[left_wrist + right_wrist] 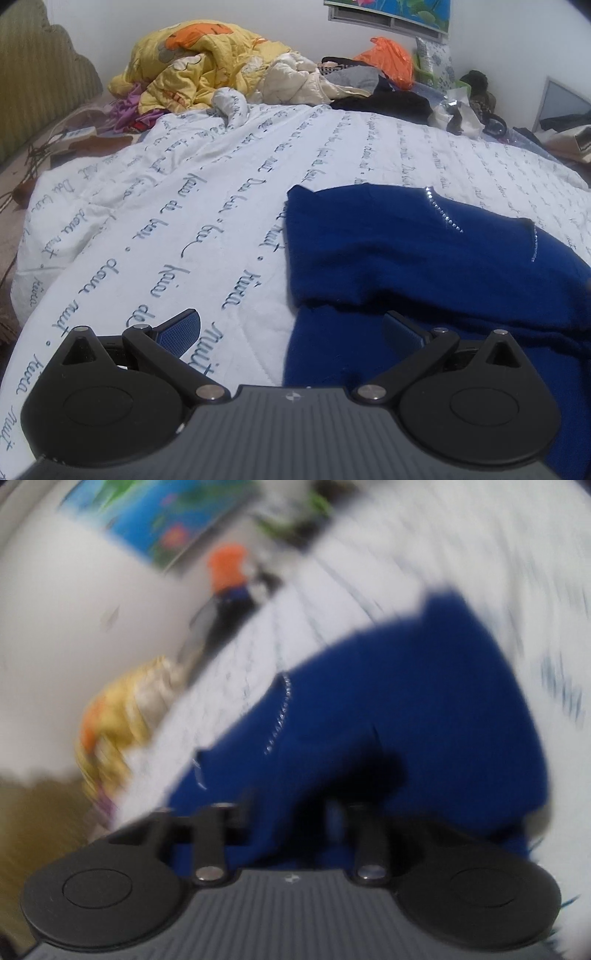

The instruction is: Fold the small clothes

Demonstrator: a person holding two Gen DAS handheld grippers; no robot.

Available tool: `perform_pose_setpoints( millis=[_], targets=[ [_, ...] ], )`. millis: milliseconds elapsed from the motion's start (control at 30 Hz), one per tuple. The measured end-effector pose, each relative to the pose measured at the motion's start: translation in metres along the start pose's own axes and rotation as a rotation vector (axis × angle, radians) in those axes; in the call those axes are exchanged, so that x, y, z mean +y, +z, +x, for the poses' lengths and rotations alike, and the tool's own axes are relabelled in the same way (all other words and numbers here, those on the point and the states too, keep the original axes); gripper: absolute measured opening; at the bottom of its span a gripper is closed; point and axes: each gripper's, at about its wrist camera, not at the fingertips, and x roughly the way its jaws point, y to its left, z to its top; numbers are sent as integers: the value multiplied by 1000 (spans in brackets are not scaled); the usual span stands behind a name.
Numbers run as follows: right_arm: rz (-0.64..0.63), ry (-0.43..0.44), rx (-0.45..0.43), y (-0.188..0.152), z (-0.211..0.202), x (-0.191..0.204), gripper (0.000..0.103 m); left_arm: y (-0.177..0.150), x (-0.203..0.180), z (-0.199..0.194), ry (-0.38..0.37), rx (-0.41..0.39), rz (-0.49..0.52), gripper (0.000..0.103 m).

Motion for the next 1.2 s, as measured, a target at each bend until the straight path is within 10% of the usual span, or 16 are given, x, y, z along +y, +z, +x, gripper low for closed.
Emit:
perform_pose_setpoints(
  millis=[300,433,600,800,933,1000,1100,1200],
  targets=[
    [275,91,-91,15,-6,-27,54,23,-31,30,-4,-6,21,103],
    [88,2,-75,21,2,-6,17,22,-39,32,-7,-1,29,103],
    [-491,-93,-282,9,-29,60,15,17,-45,23,8,-43,66,103],
    [-352,-325,-166,23,-23,20,16,9,-42,38,-5,19,55,103],
    [-409,-407,-250,13,-45,21,16,3,-43,39,-4,31,71,103],
    [-442,-359,-240,13,-45,32,22,2,-45,38,-14,32,70,103],
    [-378,-280,-164,22,-31,35,73,0,-50,35,-25,34,70,103],
    [-270,-293,-115,31,-12,24,75,-2,-51,30,-30,26,87,103]
  ],
)
